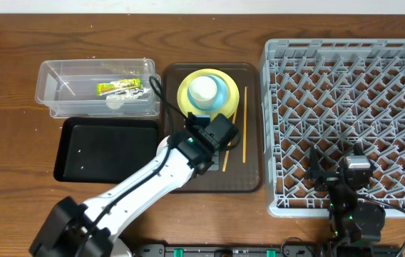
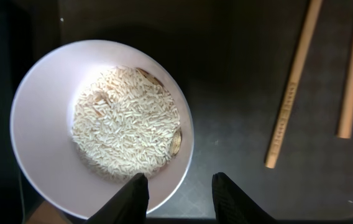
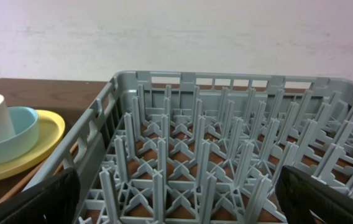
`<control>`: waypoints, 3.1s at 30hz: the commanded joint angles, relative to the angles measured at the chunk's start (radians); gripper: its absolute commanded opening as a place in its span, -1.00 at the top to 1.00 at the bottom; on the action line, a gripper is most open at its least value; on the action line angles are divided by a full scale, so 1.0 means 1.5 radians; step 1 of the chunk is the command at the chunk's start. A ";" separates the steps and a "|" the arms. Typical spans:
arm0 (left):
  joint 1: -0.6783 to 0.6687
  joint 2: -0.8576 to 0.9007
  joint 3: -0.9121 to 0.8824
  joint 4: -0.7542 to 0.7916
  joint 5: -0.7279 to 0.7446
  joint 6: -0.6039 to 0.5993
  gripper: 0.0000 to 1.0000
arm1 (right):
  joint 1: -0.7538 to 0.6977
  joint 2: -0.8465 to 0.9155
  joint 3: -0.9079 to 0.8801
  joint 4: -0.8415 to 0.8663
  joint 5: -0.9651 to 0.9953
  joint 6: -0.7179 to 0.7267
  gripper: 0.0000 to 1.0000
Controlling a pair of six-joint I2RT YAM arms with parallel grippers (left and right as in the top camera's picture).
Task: Sort waste into correct bins and load items into the dishwasher rack
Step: 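Move the left gripper right over the white rice bowl, then lower the left gripper and grip the white bowl's rim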
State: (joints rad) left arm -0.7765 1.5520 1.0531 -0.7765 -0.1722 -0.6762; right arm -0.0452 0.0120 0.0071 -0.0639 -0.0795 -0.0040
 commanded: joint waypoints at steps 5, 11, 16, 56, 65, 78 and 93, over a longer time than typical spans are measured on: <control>-0.003 0.037 -0.002 0.026 -0.018 0.026 0.37 | -0.006 -0.004 -0.001 -0.002 -0.005 0.007 -0.99; -0.003 0.062 -0.002 0.048 -0.018 0.066 0.39 | -0.006 -0.004 -0.001 -0.002 -0.005 0.007 -0.98; -0.003 0.090 -0.002 0.058 -0.019 0.067 0.39 | -0.006 -0.004 -0.001 -0.002 -0.005 0.007 -0.99; -0.003 0.135 -0.001 0.070 -0.094 0.067 0.60 | -0.006 -0.004 -0.001 -0.002 -0.005 0.007 -0.99; -0.003 0.135 -0.001 0.069 -0.118 0.067 0.63 | -0.006 -0.004 -0.001 -0.002 -0.005 0.007 -0.98; -0.003 0.135 -0.001 0.067 -0.117 0.066 0.63 | -0.006 -0.004 -0.001 -0.002 -0.005 0.007 -0.98; -0.003 0.134 -0.001 0.065 -0.085 0.067 0.53 | -0.006 -0.004 -0.001 -0.002 -0.005 0.007 -0.99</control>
State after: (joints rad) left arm -0.7818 1.7542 1.0531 -0.6739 -0.2939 -0.5758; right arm -0.0452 0.0120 0.0071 -0.0639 -0.0795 -0.0040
